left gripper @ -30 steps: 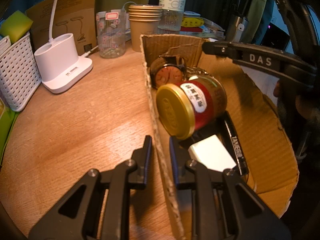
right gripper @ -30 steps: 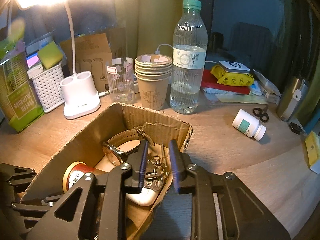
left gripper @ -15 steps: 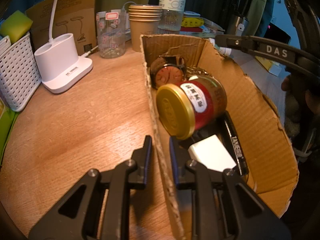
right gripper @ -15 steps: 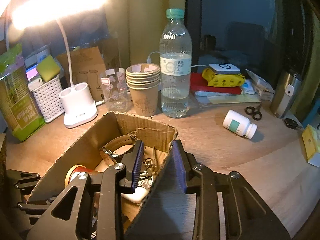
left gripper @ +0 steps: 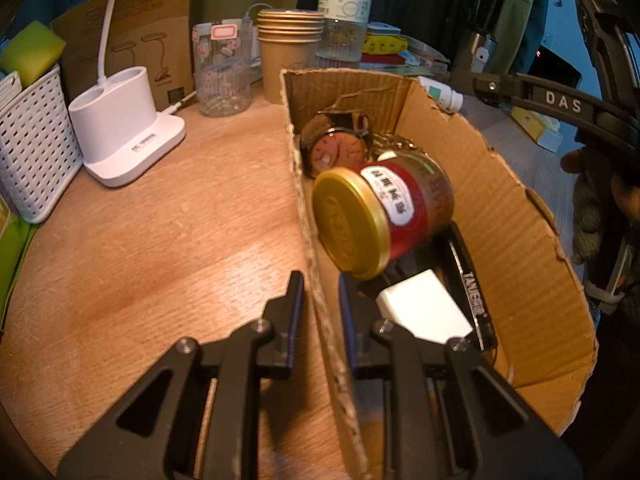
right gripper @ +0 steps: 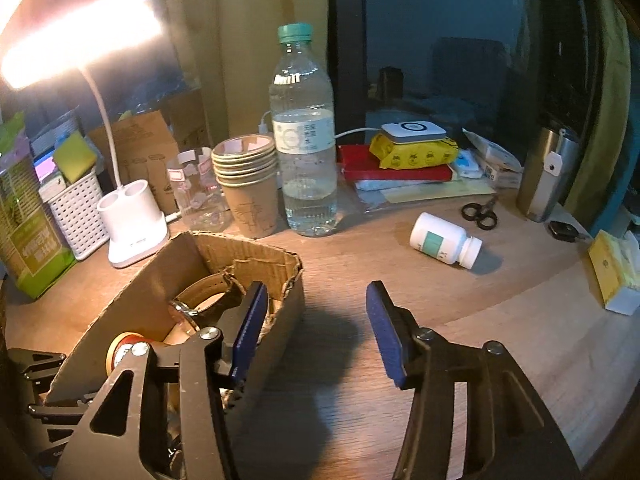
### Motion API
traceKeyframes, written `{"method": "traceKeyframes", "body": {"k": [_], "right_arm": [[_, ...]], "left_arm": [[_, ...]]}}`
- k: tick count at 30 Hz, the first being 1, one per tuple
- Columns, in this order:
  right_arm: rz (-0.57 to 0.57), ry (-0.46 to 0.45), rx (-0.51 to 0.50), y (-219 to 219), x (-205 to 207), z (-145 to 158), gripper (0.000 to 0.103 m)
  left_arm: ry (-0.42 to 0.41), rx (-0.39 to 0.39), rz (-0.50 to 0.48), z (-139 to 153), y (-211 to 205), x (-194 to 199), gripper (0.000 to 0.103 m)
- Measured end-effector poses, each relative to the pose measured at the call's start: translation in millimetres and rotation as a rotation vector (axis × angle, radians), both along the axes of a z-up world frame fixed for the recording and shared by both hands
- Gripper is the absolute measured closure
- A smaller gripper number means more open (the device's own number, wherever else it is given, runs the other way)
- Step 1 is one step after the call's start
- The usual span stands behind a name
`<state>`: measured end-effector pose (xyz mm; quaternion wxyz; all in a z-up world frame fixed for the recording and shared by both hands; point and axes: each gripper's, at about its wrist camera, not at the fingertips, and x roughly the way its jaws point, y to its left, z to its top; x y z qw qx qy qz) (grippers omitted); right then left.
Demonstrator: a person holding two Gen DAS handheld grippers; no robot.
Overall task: Organize rigid objects
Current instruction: 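Move the open right gripper to the white pill bottle and grasp it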
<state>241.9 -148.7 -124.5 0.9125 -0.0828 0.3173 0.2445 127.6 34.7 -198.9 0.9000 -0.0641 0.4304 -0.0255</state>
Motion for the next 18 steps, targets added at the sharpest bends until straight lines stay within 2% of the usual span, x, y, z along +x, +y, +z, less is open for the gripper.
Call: {"method": "traceKeyframes", "body": {"k": [10, 13, 18], "right_arm": [[-0.051, 0.011, -0.006, -18.8, 17.7, -7.8, 0.046], [-0.053, 0.007, -0.042, -23.5, 26.7, -12.4, 0.038], [-0.021, -0.001, -0.118, -28.3, 41.7, -21.5, 0.036]], "left_arm": [[0.0, 0.0, 0.0, -0.1, 0.1, 0.1, 0.084], [0.0, 0.0, 0.0, -0.1, 0.1, 0.1, 0.084], [0.0, 0.0, 0.0, 0.1, 0.0, 0.0, 0.084]]}}
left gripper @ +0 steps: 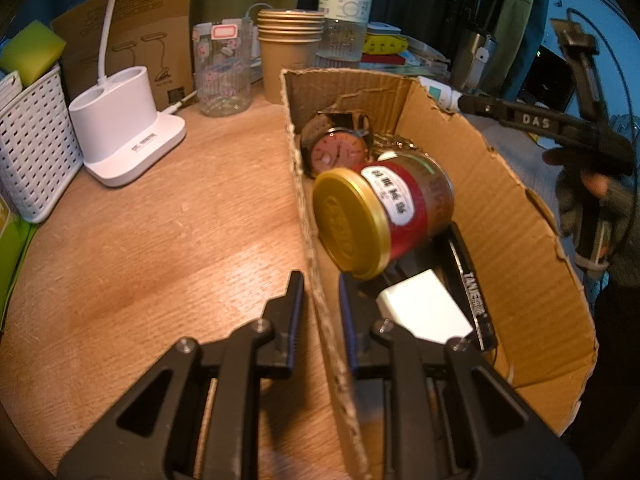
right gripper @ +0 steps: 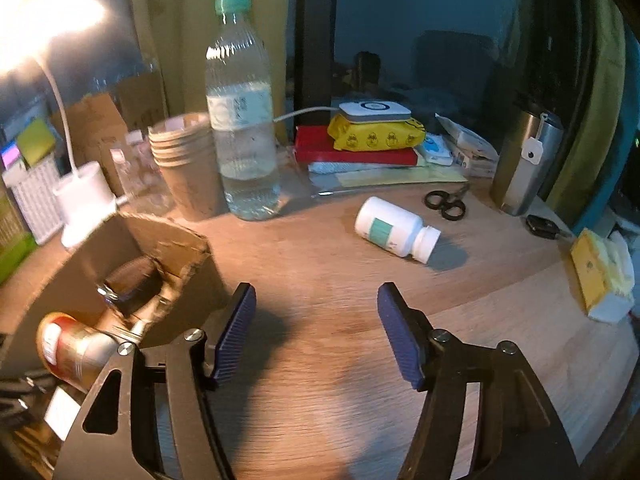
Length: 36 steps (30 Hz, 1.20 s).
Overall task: Organize rigid objects
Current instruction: 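Move the open right gripper to the white pill bottle and grasp it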
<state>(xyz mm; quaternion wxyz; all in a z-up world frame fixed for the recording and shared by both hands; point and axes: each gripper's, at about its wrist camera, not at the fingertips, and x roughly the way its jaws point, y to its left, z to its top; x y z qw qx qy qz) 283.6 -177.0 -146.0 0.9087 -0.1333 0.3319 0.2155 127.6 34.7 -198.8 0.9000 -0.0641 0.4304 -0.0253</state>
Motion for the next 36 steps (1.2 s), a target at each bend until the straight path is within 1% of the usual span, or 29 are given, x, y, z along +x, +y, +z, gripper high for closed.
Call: {"method": "traceKeyframes", "body": {"k": [3, 6, 11, 14, 17, 18, 20, 24, 28, 32, 36], "right_arm": [[0.04, 0.001, -0.046, -1.5, 9.6, -4.9, 0.036], [0.065, 0.051, -0.067, -5.0, 23.9, -11.8, 0.036], [0.013, 0.075, -0.072, -21.3, 51.7, -15.0, 0.036], [0.004, 0.075, -0.085, -27.4, 66.5, -16.8, 0.036], [0.007, 0.053, -0.117, -29.5, 81.2, -19.8, 0.035], [0.011, 0.052, -0.124, -29.3, 85.7, -21.4, 0.033], [0.017, 0.05, -0.14, -28.4, 93.5, -24.0, 0.024], [0.0, 0.049, -0.18, -25.8, 110.7, -29.7, 0.024], [-0.003, 0.047, -0.183, -24.6, 122.2, -30.7, 0.024], [0.03, 0.044, -0.181, -19.1, 124.3, -31.4, 0.024], [0.071, 0.044, -0.21, -9.2, 127.6, -34.2, 0.024]], "left_arm": [[0.0, 0.0, 0.0, -0.2, 0.2, 0.2, 0.084], [0.0, -0.001, -0.001, -0.2, 0.3, 0.2, 0.084], [0.001, -0.006, -0.004, -0.7, 1.8, 0.2, 0.084], [0.001, -0.007, -0.003, -0.8, 1.9, 0.4, 0.084], [0.001, -0.007, -0.004, -0.9, 1.8, 0.4, 0.084], [0.001, -0.007, -0.003, -0.8, 1.7, 0.4, 0.084], [0.001, -0.006, -0.003, -0.8, 1.5, 0.4, 0.084], [0.001, -0.004, -0.002, -1.2, 1.3, 0.5, 0.084], [0.001, -0.006, -0.003, -1.3, 1.4, 0.5, 0.084], [0.001, -0.009, -0.005, -1.0, 1.5, 0.5, 0.084], [0.001, -0.01, -0.006, -1.0, 1.5, 0.7, 0.084]]}}
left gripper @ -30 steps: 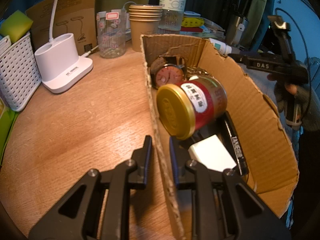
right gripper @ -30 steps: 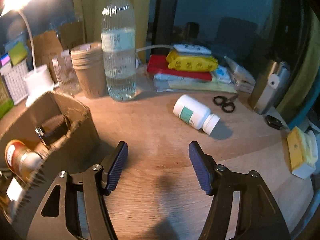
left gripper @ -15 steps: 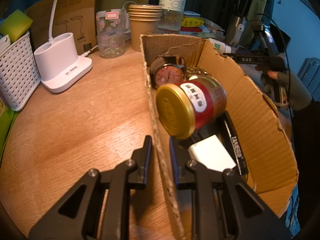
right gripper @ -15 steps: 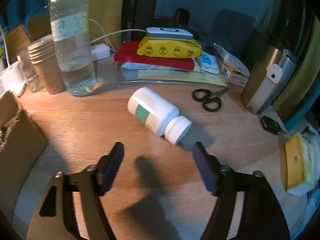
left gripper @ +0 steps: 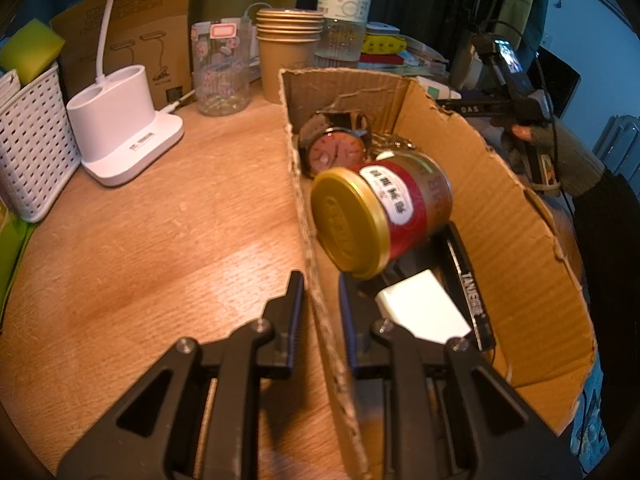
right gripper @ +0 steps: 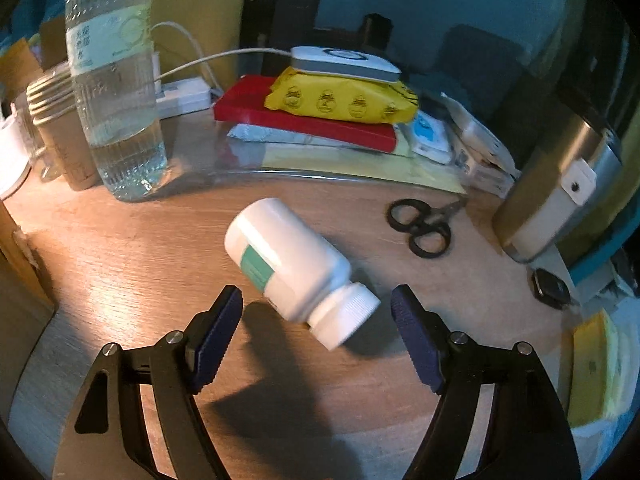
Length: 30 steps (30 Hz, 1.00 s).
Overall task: Organize rigid objects
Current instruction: 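Move the open right gripper to the white pill bottle and grasp it, then carry the white pill bottle into the box and lower it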
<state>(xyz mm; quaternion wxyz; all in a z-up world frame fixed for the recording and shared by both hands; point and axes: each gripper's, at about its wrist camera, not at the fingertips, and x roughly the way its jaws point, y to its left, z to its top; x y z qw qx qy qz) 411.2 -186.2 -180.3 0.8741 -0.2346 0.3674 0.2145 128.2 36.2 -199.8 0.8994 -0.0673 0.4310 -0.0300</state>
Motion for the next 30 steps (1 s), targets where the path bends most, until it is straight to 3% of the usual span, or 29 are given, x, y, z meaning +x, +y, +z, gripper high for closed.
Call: {"method": "traceKeyframes", "body": {"k": [16, 18, 23, 30], "right_arm": [[0.022, 0.0, -0.01, 16.1, 10.2, -3.1, 0.024], [0.025, -0.002, -0.007, 16.9, 9.3, -2.9, 0.027], [0.044, -0.008, -0.016, 21.3, 4.1, -3.4, 0.052], [0.051, -0.03, -0.043, 27.1, -4.7, -4.7, 0.058]], "left_arm": [[0.0, 0.001, 0.001, 0.0, 0.1, 0.1, 0.084], [0.0, 0.0, 0.001, 0.0, 0.1, 0.1, 0.084], [0.0, 0.0, 0.0, 0.0, 0.1, 0.1, 0.084], [0.0, 0.0, 0.001, 0.1, 0.1, 0.0, 0.084]]}}
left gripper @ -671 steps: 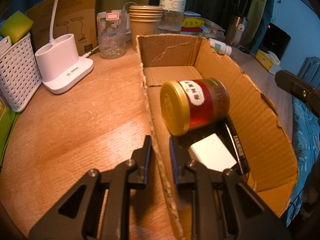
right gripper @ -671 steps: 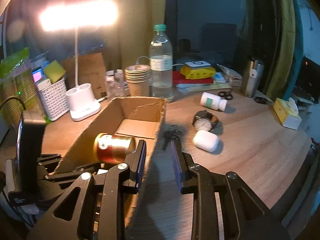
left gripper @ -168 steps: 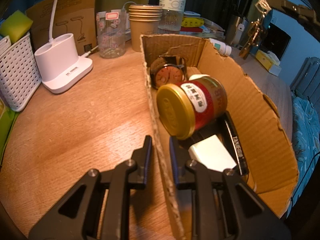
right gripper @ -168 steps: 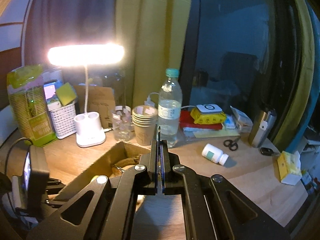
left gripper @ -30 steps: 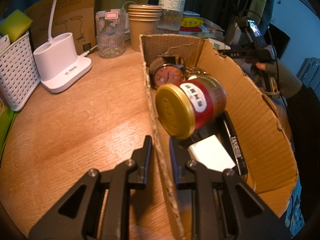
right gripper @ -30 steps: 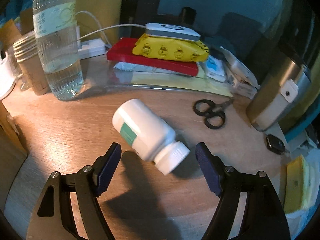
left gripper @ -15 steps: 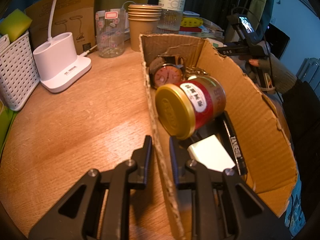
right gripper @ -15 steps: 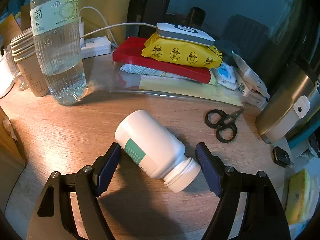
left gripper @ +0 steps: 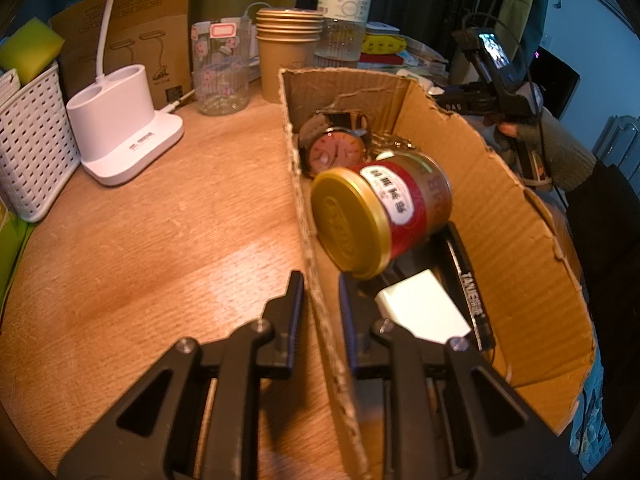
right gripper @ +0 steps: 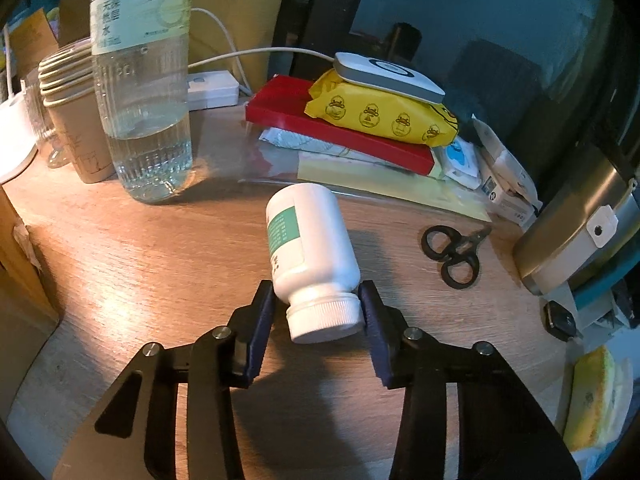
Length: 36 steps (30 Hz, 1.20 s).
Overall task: Organize rigid objects
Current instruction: 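Carry the white pill bottle into the box and lower it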
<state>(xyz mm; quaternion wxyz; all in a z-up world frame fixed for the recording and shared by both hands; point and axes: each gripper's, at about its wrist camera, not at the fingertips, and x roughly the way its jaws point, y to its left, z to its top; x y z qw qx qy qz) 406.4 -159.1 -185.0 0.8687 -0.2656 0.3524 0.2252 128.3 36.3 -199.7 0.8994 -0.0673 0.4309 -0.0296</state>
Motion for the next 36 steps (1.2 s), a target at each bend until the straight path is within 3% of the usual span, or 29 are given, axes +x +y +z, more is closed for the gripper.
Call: {"method": "traceKeyframes", "body": {"k": [10, 36], "right_arm": [[-0.033, -0.022, 0.016, 2.7, -27.8, 4.3, 0.059], [0.008, -0.114, 0.2, 2.6, -173.2, 57.7, 0.059]], "left_arm": [[0.0, 0.001, 0.001, -0.4, 1.1, 0.2, 0.084], [-0.001, 0.004, 0.002, -0.6, 4.3, 0.9, 0.084]]}}
